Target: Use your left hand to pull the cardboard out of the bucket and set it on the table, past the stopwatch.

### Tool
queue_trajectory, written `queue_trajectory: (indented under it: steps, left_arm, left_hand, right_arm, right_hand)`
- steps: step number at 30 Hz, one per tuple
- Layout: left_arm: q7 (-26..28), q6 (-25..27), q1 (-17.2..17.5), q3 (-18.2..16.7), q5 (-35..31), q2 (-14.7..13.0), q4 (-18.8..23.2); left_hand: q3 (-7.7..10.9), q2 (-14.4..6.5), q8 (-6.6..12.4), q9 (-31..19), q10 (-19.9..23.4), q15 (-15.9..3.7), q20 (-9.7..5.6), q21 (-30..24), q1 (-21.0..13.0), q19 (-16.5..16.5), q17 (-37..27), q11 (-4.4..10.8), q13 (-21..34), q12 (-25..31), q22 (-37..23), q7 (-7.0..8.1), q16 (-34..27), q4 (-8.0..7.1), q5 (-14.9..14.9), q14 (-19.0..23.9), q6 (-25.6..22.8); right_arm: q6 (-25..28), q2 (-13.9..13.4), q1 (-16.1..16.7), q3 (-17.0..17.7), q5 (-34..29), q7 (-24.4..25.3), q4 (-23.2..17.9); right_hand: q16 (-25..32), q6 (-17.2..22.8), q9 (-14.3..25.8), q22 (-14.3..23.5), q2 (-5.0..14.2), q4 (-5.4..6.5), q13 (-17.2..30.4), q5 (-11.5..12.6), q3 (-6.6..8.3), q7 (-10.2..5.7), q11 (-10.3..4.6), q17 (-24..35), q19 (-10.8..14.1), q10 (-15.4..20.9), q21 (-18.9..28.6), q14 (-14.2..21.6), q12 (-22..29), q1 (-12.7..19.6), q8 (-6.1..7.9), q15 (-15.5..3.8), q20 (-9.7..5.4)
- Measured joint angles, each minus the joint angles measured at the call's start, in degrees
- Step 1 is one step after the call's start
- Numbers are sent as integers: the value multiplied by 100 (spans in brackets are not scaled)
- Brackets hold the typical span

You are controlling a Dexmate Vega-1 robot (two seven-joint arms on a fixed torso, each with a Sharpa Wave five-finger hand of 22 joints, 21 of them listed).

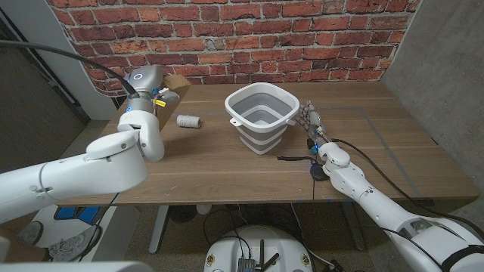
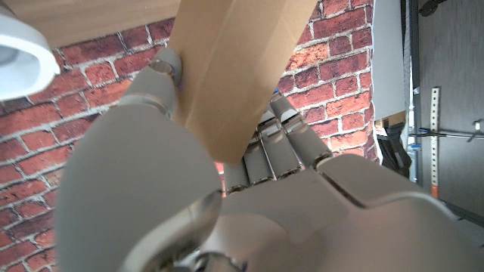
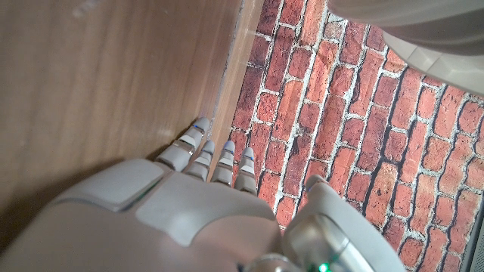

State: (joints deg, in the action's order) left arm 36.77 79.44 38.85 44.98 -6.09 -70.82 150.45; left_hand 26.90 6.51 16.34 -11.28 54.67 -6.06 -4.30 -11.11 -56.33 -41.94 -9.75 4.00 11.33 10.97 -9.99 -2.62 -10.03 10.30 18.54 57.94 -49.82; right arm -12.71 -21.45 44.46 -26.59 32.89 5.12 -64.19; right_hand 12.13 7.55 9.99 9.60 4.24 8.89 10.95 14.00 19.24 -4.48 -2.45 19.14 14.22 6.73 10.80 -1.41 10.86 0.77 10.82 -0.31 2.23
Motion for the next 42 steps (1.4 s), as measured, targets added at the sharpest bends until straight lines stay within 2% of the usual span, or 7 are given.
queue_trajectory:
  steps: [7, 10, 19, 27, 31, 39, 42]
  left_arm:
    - [-395, -82, -173, 500, -501, 84, -212]
    - [-776, -193, -214, 641, -880, 131, -309]
    - [-1417, -376, -369, 1038, -1519, 282, -603]
    - [-2286, -672, -430, 1212, -2257, 415, -827]
    - [-2563, -782, -443, 1235, -2454, 484, -932]
    - [-3717, -1134, -527, 1265, -3159, 622, -1125]
    - [-3961, -1204, -535, 1249, -3278, 671, -1211]
  left_hand:
    - [-1, 0, 5, 0, -2, -20, 21, 0, 0, 21, 3, 2, -3, 0, 0, 9, 2, -1, -3, -20, 9]
    - [-1, 0, 5, 0, -2, -20, 19, 0, 1, 39, 3, 1, -4, -1, 0, 10, 15, -1, -3, -20, 10]
    - [-2, -8, 5, -1, -29, -31, 9, 0, 9, 49, 4, 29, 2, -17, 0, 20, 4, -2, -25, -31, 20]
    - [-2, -13, 6, -1, -33, -61, 40, 0, 13, 79, 3, 33, 2, -18, 0, 39, 4, -2, -26, -62, 39]
    - [-2, -13, 6, -1, -34, -61, 40, 0, 14, 79, -1, 100, 2, -32, 0, 90, 4, -2, -26, -61, 9]
    - [-2, -13, 6, -1, -33, -62, 21, 0, 13, 98, -6, 135, -4, -39, 0, 132, 7, -2, -27, -62, -12]
    - [-2, -14, 6, -1, -42, -62, 21, 0, 14, 98, -6, 160, -3, -32, 0, 164, 11, -2, -43, -62, -43]
  right_arm:
    - [10, -19, 57, 18, 15, 48, -71]
    - [11, -42, 93, 36, 22, 60, -118]
    - [12, -64, 128, 63, 44, 83, -159]
    - [3, -66, 150, 85, 72, 83, -155]
    - [-8, -66, 152, 89, 82, 81, -142]
    - [-27, -51, 156, 107, 102, 79, -98]
    - [-31, -47, 156, 110, 110, 78, -89]
  right_hand:
    - [0, 21, 0, 0, 0, 0, 0, 0, 0, 22, 0, 0, 0, 0, 0, 0, 0, 0, 0, 0, 0]
    - [0, 21, 0, 0, 0, 0, 0, 0, 0, 21, 0, 1, 0, 0, 0, 0, 0, 0, 0, 0, 0]
    - [46, 21, 0, 0, 0, 0, 0, 0, 0, 21, 0, 1, 0, 0, 0, 0, 0, 0, 0, 0, -1]
    - [46, 21, 0, 0, 0, 0, 0, 0, 0, 21, 0, 1, 10, 0, 0, 0, 0, 0, 0, 0, -10]
    - [46, 21, 0, 0, 0, 0, 0, 0, 0, 21, 0, 1, 10, 0, 0, 0, 0, 0, 0, 0, -10]
    - [46, 21, 0, 0, 0, -15, 0, 0, -15, 21, 0, -28, 10, 0, 0, 0, 0, 0, 0, 0, -11]
    - [46, 34, 0, 0, 0, -15, 0, 0, -15, 33, 0, -27, 10, 0, 0, 0, 0, 0, 0, 0, -11]
